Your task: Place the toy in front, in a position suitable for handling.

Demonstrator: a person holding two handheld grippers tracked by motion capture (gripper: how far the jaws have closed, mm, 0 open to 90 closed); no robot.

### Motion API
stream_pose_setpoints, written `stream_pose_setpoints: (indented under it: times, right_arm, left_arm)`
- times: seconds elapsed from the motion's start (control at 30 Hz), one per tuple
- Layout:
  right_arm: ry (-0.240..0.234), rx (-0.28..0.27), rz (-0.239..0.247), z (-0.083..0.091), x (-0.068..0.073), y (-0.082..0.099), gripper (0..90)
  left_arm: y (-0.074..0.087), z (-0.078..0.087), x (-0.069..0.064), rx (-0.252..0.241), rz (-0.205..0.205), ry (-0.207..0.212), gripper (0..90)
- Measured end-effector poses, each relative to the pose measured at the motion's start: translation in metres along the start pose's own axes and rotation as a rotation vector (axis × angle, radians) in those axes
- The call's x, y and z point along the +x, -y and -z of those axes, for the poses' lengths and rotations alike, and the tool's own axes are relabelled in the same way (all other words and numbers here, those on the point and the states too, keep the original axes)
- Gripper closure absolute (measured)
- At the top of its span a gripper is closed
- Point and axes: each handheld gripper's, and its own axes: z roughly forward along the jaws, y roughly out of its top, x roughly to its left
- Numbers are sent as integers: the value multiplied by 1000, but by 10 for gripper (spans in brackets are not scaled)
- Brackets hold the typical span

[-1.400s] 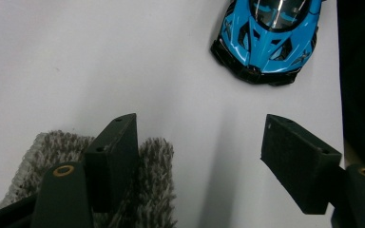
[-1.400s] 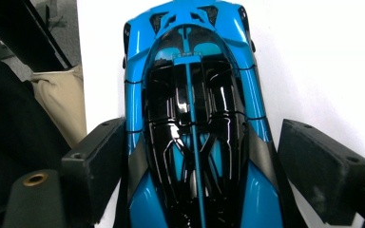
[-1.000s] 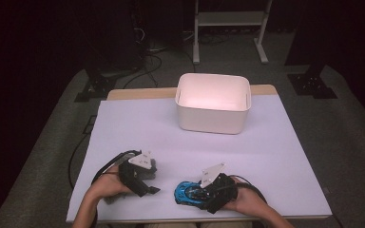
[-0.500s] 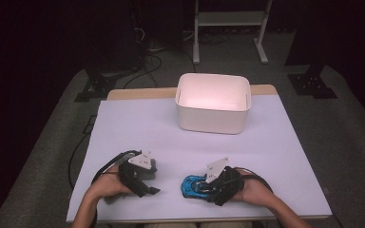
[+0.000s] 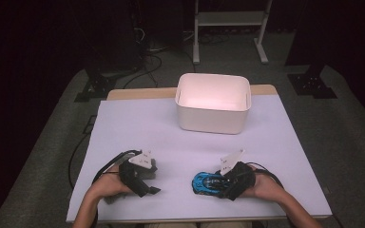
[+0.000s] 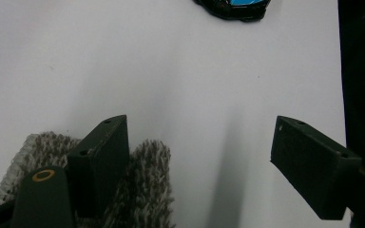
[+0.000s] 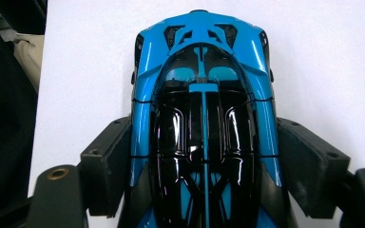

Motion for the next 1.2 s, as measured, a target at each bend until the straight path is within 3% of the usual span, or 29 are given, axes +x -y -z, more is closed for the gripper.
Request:
stream_pose_setpoints:
  times: [0.13, 0.3, 0.47, 0.73, 0.97, 1.2]
  right_arm:
    - [-9, -8, -23, 0, -1, 0, 229]
    - [-27, -55, -60, 5, -3, 0, 189]
    - [-36, -105, -88, 20, -8, -7, 176]
    - [-4, -127, -116, 45, -27, -22, 182]
    - [24, -132, -96, 64, -46, -40, 177]
    - [46, -124, -78, 76, -57, -57, 178]
  left_arm:
    - [0, 0, 0, -5, 4, -2, 189]
    - [1, 1, 1, -20, 4, -17, 183]
    - [1, 1, 1, -25, 2, -16, 172]
    - [3, 3, 2, -50, 18, -40, 125]
    - [3, 4, 3, -51, 24, -50, 95]
    - [3, 3, 2, -32, 21, -55, 94]
